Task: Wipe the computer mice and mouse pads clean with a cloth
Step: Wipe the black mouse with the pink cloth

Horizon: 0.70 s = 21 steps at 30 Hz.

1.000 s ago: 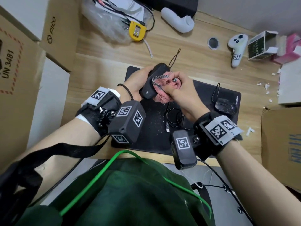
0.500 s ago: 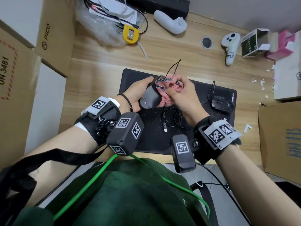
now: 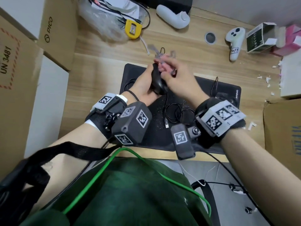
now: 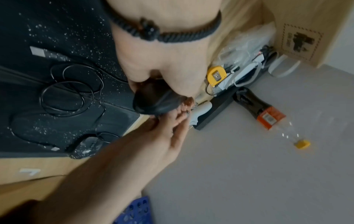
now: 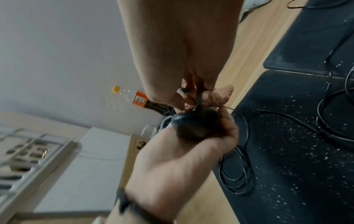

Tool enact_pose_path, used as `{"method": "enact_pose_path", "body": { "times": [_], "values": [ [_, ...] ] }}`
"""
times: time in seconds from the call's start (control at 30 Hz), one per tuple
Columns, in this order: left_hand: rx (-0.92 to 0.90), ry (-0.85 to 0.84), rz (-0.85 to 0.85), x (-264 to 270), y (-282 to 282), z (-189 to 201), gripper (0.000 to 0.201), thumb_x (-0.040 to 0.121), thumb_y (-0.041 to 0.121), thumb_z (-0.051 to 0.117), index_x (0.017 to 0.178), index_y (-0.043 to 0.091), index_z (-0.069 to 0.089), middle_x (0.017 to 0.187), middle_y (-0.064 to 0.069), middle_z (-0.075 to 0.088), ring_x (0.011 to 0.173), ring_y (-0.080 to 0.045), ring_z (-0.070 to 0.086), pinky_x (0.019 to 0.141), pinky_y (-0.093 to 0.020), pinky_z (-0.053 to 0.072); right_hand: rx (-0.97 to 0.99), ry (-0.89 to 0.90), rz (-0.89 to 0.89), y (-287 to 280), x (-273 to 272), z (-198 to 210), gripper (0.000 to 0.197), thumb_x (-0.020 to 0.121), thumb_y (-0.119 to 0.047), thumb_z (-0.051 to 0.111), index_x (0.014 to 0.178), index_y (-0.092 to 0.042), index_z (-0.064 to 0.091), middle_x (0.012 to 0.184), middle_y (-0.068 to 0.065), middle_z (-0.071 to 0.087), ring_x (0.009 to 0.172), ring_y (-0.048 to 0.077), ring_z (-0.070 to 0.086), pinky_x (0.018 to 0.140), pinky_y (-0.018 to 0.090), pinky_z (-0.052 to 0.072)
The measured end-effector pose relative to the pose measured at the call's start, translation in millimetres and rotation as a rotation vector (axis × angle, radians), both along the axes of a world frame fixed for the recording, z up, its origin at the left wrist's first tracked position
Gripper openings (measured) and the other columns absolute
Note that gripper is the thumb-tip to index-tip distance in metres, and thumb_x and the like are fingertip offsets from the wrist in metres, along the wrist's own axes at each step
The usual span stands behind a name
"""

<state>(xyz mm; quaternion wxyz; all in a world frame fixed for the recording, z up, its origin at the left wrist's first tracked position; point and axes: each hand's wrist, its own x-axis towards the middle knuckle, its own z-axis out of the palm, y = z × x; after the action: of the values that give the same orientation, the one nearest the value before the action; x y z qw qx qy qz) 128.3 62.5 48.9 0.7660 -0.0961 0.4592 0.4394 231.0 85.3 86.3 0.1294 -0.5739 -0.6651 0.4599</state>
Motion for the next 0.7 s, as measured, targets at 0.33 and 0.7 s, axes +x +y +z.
{"method": "enact_pose_path", "body": {
  "times": [0.33, 0.7],
  "values": [
    [-0.062, 0.017, 0.021, -14, -3, 13, 0.042, 0.099, 0.041, 0.036, 0.109, 0.011, 0.063, 0.108, -0.014, 0.067, 0.099, -0.029, 0.065, 0.080, -0.042, 0.057, -0.029, 0.236, 0.156, -21, 16, 15, 0.037, 0.083, -0.006, 0.067, 0.117, -0.018, 0.065, 0.120, 0.006, 0.062, 0.098, 0.004, 0.060, 0.086, 0.017, 0.048],
    [0.010, -0.019, -0.131, -8, -6, 35, 0.043, 0.100, 0.033, 0.037, 0.074, 0.010, 0.062, 0.072, -0.008, 0.065, 0.049, -0.020, 0.064, 0.045, -0.024, 0.054, -0.085, 0.228, 0.034, -12, 16, 25, 0.025, 0.092, -0.017, 0.062, 0.117, -0.021, 0.064, 0.109, -0.009, 0.065, 0.095, -0.003, 0.060, 0.090, 0.014, 0.046]
  ]
}}
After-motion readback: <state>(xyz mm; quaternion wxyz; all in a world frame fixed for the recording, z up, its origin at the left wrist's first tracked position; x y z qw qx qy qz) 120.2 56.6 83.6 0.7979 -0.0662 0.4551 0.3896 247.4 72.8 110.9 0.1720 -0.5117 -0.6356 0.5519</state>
